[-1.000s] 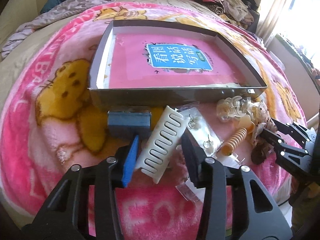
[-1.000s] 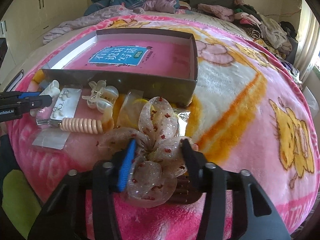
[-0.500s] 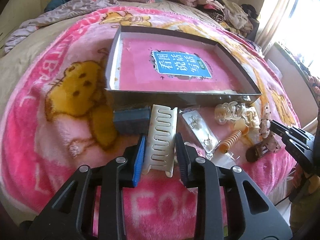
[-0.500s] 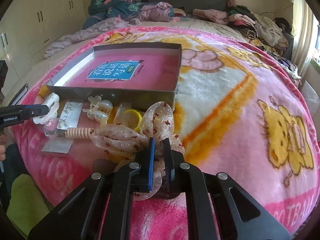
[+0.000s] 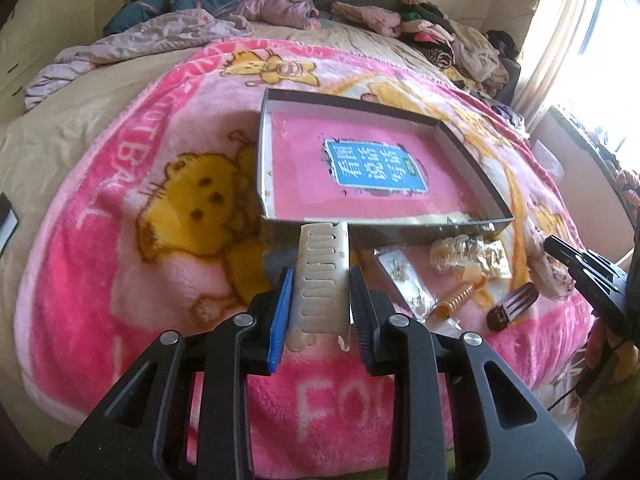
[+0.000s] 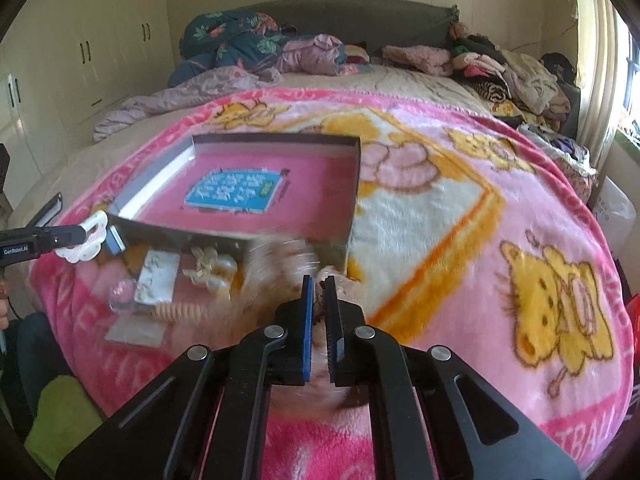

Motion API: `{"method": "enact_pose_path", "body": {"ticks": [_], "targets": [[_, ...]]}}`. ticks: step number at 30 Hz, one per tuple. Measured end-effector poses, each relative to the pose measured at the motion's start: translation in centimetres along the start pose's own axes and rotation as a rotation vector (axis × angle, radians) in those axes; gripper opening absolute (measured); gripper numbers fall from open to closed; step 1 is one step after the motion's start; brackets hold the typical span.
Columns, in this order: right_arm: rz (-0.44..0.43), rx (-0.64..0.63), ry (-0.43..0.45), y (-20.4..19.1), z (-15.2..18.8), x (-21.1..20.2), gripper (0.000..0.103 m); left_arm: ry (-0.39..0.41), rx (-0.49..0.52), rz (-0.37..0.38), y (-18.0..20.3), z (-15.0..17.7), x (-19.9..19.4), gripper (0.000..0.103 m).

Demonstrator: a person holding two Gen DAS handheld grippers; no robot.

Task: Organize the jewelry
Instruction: 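Lower the white clip into the grey box, open left tool while right tool releases the bow inside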

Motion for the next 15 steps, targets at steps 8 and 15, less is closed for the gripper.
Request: {"method": "enact_pose_path", "body": {"ticks": [8, 15], "targets": [[-0.023, -0.019, 0.048, -0.8, -3.0, 0.1, 0.005, 0.024, -0.020, -0.008, -1.0, -1.9, -0.6, 0.020], [-0.052, -0.033, 0.081, -1.7, -5.7, 0.9, 0.005, 0.038, -0.012, -0.011, -0.7, -4.0, -0.2, 0.020]]}}
Point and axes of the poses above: each gripper's, at about its wrist camera, not at the fingertips, and x roughly the way its jaws point, y to its right, z to its underside, the point moved 8 cm from there along x, roughly the way its jaws point, and after that the axes turned 3 degrees about -x, right-handed, at the moved point
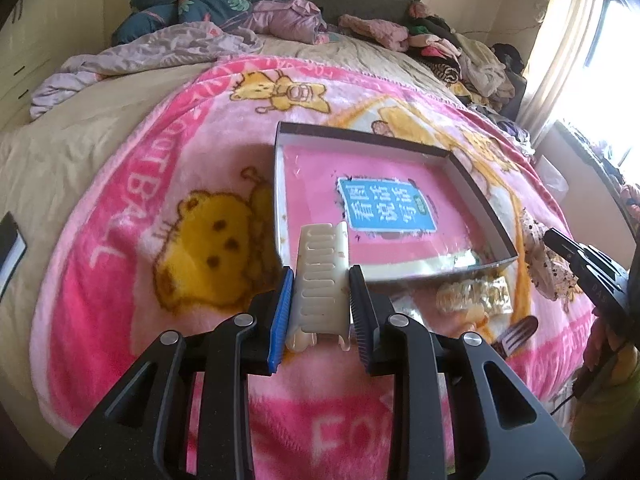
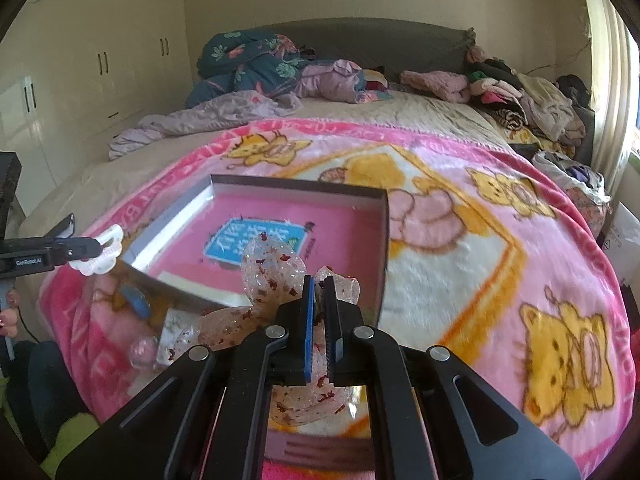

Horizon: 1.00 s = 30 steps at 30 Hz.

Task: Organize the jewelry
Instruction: 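Lower the white clip into the grey box, open left tool while right tool releases the bow inside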

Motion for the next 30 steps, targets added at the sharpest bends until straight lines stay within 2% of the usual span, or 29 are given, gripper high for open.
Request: {"method": "enact_pose_path", "body": {"ticks": [13, 30], "targets": [[-0.009, 0.009, 0.007, 0.4, -2.7, 3.7, 0.005, -0.003, 0.006, -0.011, 1.1, -2.4, 3.8, 0.020], [0.013, 0.070, -0.058, 2.4, -2.8, 8.6, 0.005, -0.043, 0.021, -0.024, 1.7, -3.1, 8.7, 0.020]]}}
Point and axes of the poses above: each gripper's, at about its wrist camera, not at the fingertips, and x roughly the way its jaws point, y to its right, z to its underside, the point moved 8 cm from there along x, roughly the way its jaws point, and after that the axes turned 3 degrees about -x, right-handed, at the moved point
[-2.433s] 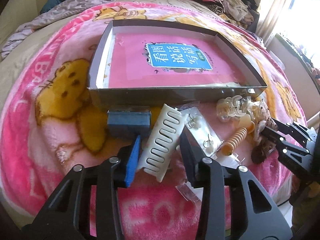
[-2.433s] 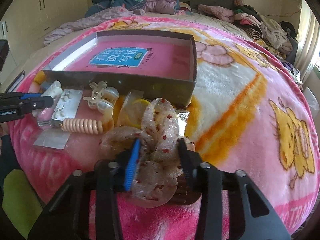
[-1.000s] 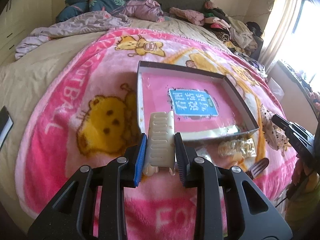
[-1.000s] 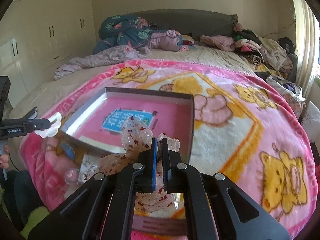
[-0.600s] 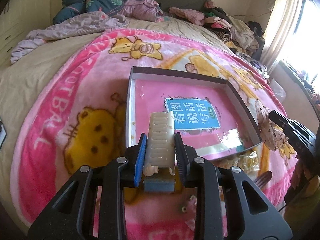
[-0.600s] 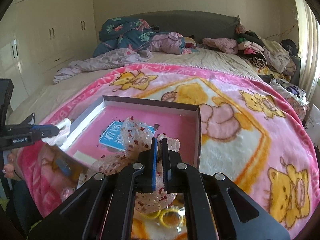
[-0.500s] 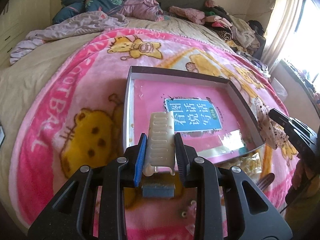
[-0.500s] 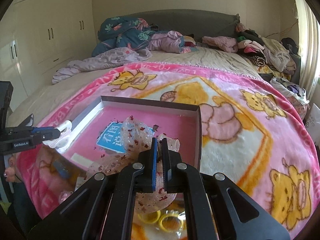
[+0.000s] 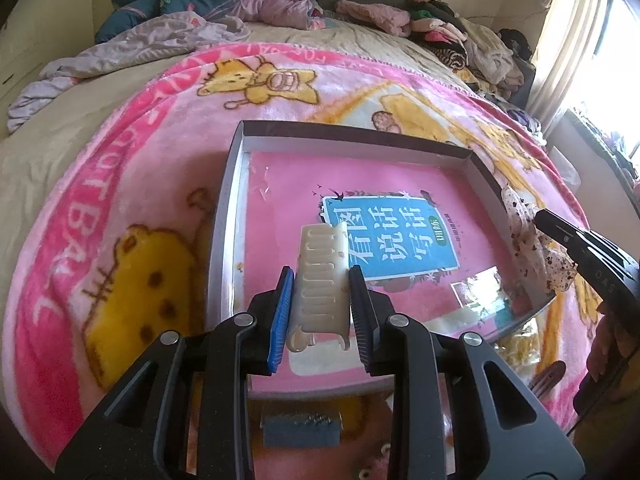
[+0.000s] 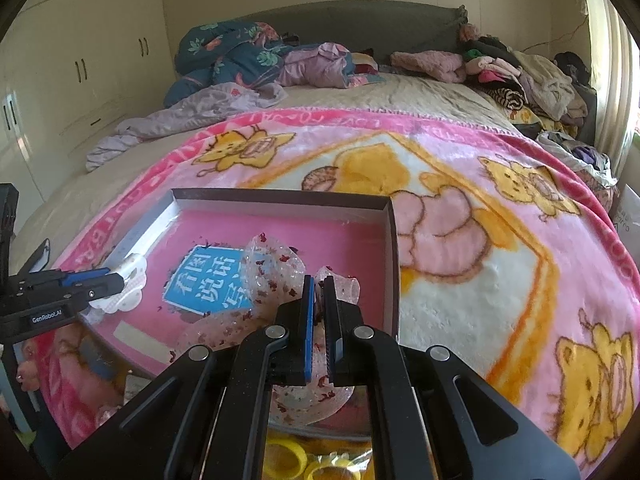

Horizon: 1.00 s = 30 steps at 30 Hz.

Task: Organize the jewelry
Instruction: 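Lower the white clip into the grey box, open left tool while right tool releases the bow inside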

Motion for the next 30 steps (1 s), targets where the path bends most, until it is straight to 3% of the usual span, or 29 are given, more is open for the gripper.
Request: {"method": "enact_pose_path", "body": {"ticks": [18, 23, 30], "targets": [[0.005, 0.033, -0.076, 0.2, 1.2, 3.5, 0.007, -0.018, 0.012, -0.021, -1.0, 0.1, 1.4, 0.022], [0.002, 0.060, -0.068, 0.7, 1.4, 2.6, 0.030, -0.005, 0.012, -0.019, -1.0, 0.0, 0.4, 0.033], [0.026, 0.071, -0.028, 1.3, 1.5, -0.4, 0.046, 0.027, 0.001, -0.012, -1.1, -0.2, -1.6, 0.044]]}}
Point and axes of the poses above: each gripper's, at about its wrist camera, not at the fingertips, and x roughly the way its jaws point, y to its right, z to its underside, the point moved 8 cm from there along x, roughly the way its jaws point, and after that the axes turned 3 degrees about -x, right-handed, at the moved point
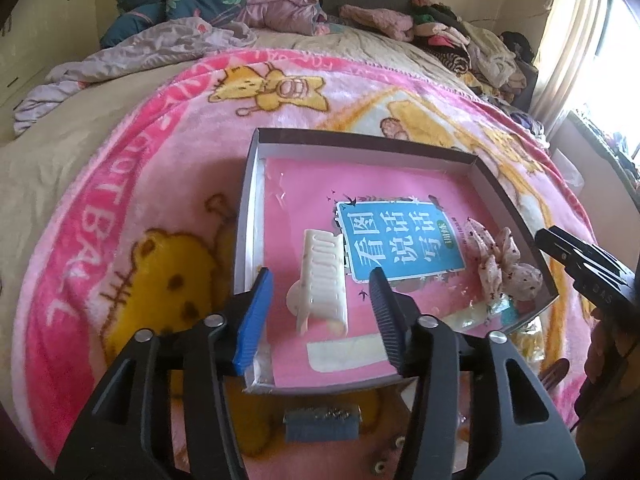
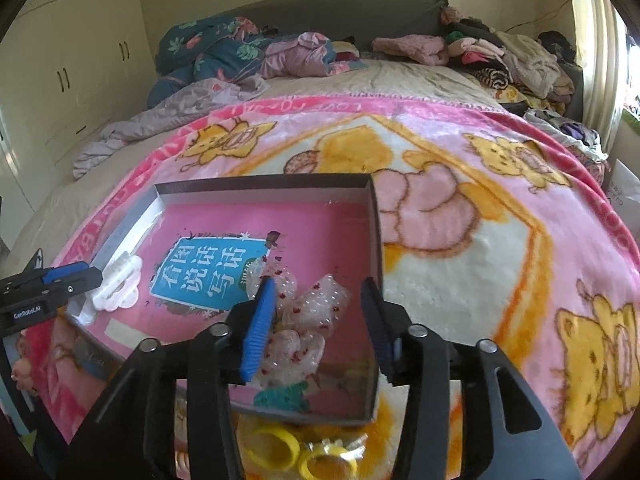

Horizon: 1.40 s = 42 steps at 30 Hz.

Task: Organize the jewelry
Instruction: 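Lower the white clip into the grey box, open left tool while right tool releases the bow inside, then lift both tools out of the grey box and back away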

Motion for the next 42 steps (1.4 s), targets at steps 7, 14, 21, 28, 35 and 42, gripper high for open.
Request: {"method": "enact_pose_path", "body": {"ticks": [7, 14, 21, 28, 35, 42], "targets": [[0.005, 0.008, 0.036, 0.4, 0.3, -3.1, 0.060, 0.037, -0.010, 0.014, 0.2, 0.0, -2.6, 0.063], [-0.004, 0.014, 0.069, -0.1, 0.9, -5.7, 0.078, 0.069, -0.004, 0.024, 1.0, 0.8, -4.9, 0.082], [-0.019, 0.000, 0.092, -1.1, 1.5, -8.0, 0.079, 0.089, 0.003, 0.027, 1.5, 1.7, -6.6, 0.085], [-0.020, -0.017, 0.103, -1.8, 2.1, -9.8, 0.079, 0.106, 0.007, 0.031, 1.8, 2.7, -8.1, 0.085], [-0.023, -0.042, 0.099, -2.5, 3.2, -11.3, 0.080, 0.117, 0.015, 0.032, 2.0, 4.0, -9.5, 0.085], [-0.024, -0.075, 0.091, -3.2, 4.5, -12.7, 0.082, 0.120, 0.012, 0.030, 1.8, 5.1, -10.3, 0.085]]}}
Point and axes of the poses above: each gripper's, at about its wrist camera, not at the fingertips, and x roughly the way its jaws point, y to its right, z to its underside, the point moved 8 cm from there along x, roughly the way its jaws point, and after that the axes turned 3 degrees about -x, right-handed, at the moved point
